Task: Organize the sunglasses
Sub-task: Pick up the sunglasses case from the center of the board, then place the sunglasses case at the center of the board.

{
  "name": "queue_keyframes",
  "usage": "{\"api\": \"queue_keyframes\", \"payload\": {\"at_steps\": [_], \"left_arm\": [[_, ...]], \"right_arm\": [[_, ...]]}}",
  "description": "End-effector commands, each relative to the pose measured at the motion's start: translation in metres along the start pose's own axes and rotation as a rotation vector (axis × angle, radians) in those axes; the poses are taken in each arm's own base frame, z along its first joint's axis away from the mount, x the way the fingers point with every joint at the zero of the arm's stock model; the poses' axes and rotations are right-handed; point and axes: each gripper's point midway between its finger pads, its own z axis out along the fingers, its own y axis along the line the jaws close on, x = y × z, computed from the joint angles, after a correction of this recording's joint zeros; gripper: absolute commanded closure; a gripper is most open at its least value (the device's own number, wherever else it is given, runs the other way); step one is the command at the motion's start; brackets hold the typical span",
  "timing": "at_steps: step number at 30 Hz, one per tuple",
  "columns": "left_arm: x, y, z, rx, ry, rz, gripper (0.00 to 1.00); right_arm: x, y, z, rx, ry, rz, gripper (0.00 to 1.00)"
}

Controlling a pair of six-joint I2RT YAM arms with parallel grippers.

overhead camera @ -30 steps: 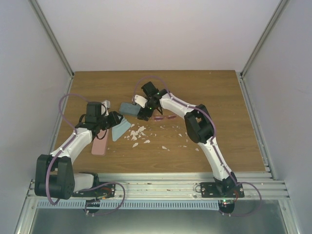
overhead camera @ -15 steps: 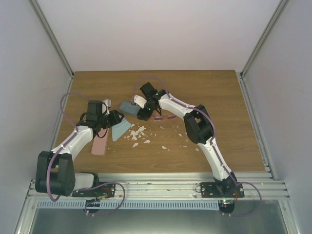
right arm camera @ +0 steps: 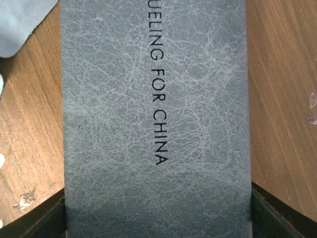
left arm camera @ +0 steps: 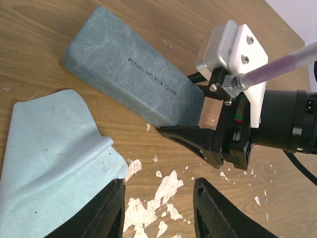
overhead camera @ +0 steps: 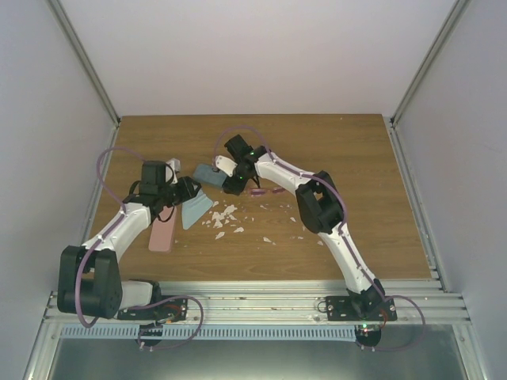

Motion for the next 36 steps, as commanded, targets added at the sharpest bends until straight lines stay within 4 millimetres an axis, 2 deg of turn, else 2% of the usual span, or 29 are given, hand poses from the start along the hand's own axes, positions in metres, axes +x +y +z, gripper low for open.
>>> {"api": "queue_keyframes", "payload": {"at_steps": [1, 4, 7, 10, 11, 13, 14, 15, 19, 20, 23, 25, 26, 29, 36], "left_arm": [[-0.016, -0.011, -0.004, 0.008, -0.045, 0.041, 0.60], [-0.019, -0.012, -0.008, 0.005, -0.057, 0.042, 0.60], [-0.020, -0.013, -0.011, 0.004, -0.067, 0.045, 0.60], [-0.017, -0.012, -0.012, -0.003, -0.067, 0.047, 0.60], [-0.015, -0.011, -0.011, -0.004, -0.063, 0.047, 0.60], [-0.011, -0.008, -0.010, -0.009, -0.057, 0.048, 0.60], [-0.009, -0.005, -0.010, -0.017, -0.053, 0.047, 0.60], [-0.007, -0.003, -0.009, -0.023, -0.051, 0.046, 0.60], [-0.008, 0.008, -0.011, -0.087, -0.056, 0.061, 0.54], [-0.010, 0.010, -0.013, -0.111, -0.064, 0.067, 0.49], [-0.018, 0.020, -0.024, -0.185, -0.120, 0.087, 0.28], [-0.024, 0.028, -0.034, -0.234, -0.171, 0.088, 0.05], [-0.027, 0.032, -0.039, -0.255, -0.195, 0.086, 0.02], [-0.030, 0.037, -0.049, -0.275, -0.230, 0.085, 0.01], [-0.027, 0.049, -0.051, -0.301, -0.211, 0.065, 0.01]], "right_arm": [[-0.005, -0.009, 0.001, 0.052, -0.003, 0.023, 0.42], [-0.024, -0.024, -0.022, 0.136, -0.082, 0.068, 0.45], [-0.043, -0.045, -0.061, 0.246, -0.195, 0.139, 0.46], [-0.046, -0.067, -0.100, 0.320, -0.302, 0.262, 0.46], [-0.040, -0.077, -0.113, 0.362, -0.319, 0.310, 0.46], [-0.019, -0.094, -0.133, 0.434, -0.333, 0.404, 0.46], [-0.009, -0.103, -0.149, 0.469, -0.349, 0.453, 0.46], [0.008, -0.111, -0.156, 0.493, -0.344, 0.518, 0.46], [0.100, -0.135, -0.169, 0.610, -0.228, 0.745, 0.46], [0.130, -0.142, -0.173, 0.647, -0.188, 0.800, 0.45], [0.203, -0.145, -0.180, 0.709, -0.102, 0.961, 0.45], [0.239, -0.146, -0.184, 0.721, -0.086, 1.053, 0.45], [0.251, -0.145, -0.185, 0.713, -0.082, 1.079, 0.45], [0.268, -0.146, -0.184, 0.714, -0.061, 1.071, 0.44], [0.272, -0.148, -0.162, 0.658, -0.009, 0.962, 0.42]]}}
